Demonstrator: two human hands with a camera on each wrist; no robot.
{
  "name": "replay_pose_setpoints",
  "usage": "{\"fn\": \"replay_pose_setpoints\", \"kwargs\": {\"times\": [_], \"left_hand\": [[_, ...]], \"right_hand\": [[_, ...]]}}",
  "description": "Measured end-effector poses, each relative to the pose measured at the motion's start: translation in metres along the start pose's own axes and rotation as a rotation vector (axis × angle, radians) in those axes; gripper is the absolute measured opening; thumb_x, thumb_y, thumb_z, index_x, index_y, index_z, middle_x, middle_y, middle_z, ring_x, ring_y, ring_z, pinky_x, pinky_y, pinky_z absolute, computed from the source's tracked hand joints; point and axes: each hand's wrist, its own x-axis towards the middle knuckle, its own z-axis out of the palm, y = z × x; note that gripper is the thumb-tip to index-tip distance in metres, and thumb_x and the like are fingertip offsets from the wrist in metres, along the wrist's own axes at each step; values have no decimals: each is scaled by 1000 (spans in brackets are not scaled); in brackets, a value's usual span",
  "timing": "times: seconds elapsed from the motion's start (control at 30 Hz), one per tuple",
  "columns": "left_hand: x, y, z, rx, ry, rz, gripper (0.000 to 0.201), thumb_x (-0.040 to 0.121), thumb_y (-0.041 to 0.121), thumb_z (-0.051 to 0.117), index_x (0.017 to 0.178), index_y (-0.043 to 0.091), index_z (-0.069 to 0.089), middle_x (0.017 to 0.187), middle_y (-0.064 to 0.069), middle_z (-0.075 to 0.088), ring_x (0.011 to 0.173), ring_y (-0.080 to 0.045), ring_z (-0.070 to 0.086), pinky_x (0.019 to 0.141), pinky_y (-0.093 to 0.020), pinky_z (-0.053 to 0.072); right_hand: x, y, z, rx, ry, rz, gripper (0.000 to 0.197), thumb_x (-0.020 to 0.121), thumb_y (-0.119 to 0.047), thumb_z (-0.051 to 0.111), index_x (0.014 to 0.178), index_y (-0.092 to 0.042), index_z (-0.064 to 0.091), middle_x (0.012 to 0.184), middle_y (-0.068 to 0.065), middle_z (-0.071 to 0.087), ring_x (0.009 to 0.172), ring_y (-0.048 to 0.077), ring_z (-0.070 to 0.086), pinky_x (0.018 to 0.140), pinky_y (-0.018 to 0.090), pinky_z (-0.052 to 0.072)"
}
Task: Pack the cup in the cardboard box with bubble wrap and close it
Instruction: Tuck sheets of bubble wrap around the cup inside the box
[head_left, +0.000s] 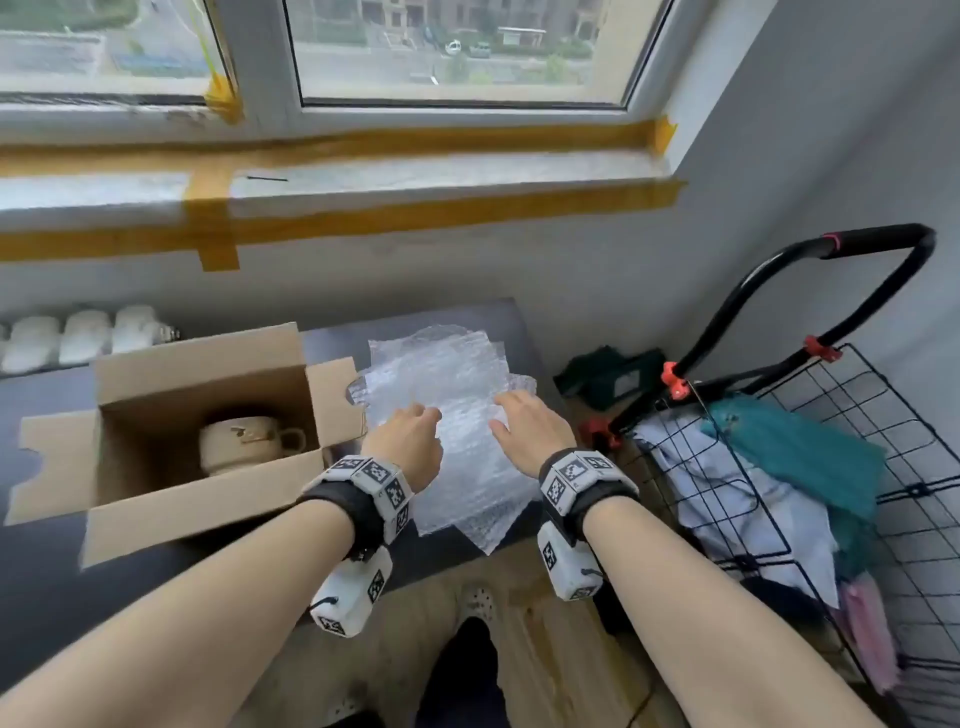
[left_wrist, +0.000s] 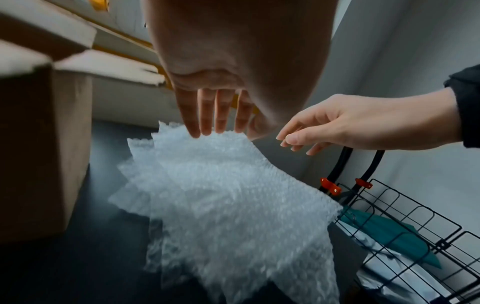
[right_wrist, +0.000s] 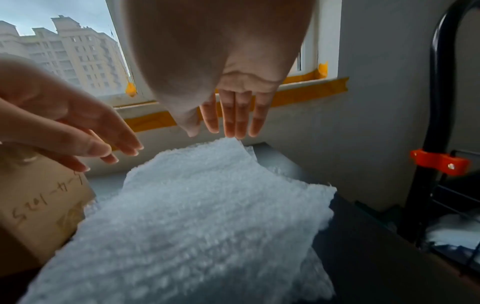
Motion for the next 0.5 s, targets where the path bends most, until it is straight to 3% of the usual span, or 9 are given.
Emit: {"fn": "replay_pose_setpoints", "kwargs": {"times": [0.1, 0.2, 0.27, 0.37, 0.5], "left_hand": [[7, -1, 20, 7, -31, -33, 46, 98, 25, 40, 143, 16, 30, 154, -5, 25, 139, -23, 29, 104, -41, 40], [13, -8, 39, 54, -82, -52, 57, 98, 36, 37, 149, 20, 15, 159, -7, 6, 146, -24, 10, 118, -40, 21], [17, -13, 47, 51, -133, -94, 62, 98, 43, 33, 150, 22, 6, 160, -7, -4, 147, -24, 2, 120, -41, 11], [19, -17, 58, 79, -199, -97, 66, 97, 44, 33, 151, 22, 1, 159, -7, -8, 147, -24, -3, 121, -42, 8], [20, -22, 66, 105, -210, -88, 69, 98, 40, 37, 151, 18, -1, 160, -6, -7, 147, -23, -2, 121, -39, 8]], "right_hand": [[9, 16, 16, -63, -64, -60, 48, 97, -27, 47, 141, -14, 36, 150, 2, 36, 135, 21, 39, 107, 37, 35], [16, 30, 32, -158, -135, -171, 66, 91, -23, 57, 148, -17, 22, 159, 1, 17, 145, 18, 21, 120, 36, 18], [22, 39, 38, -190, -160, -218, 78, 88, -17, 62, 150, -20, 14, 161, -1, 8, 148, 17, 12, 121, 36, 11], [29, 45, 47, -183, -222, -265, 90, 85, -11, 65, 151, -23, 6, 161, -1, 0, 149, 15, 5, 121, 35, 8], [35, 48, 52, -168, -265, -272, 86, 86, -12, 64, 151, -22, 9, 161, 0, 5, 148, 16, 9, 121, 35, 9]]}}
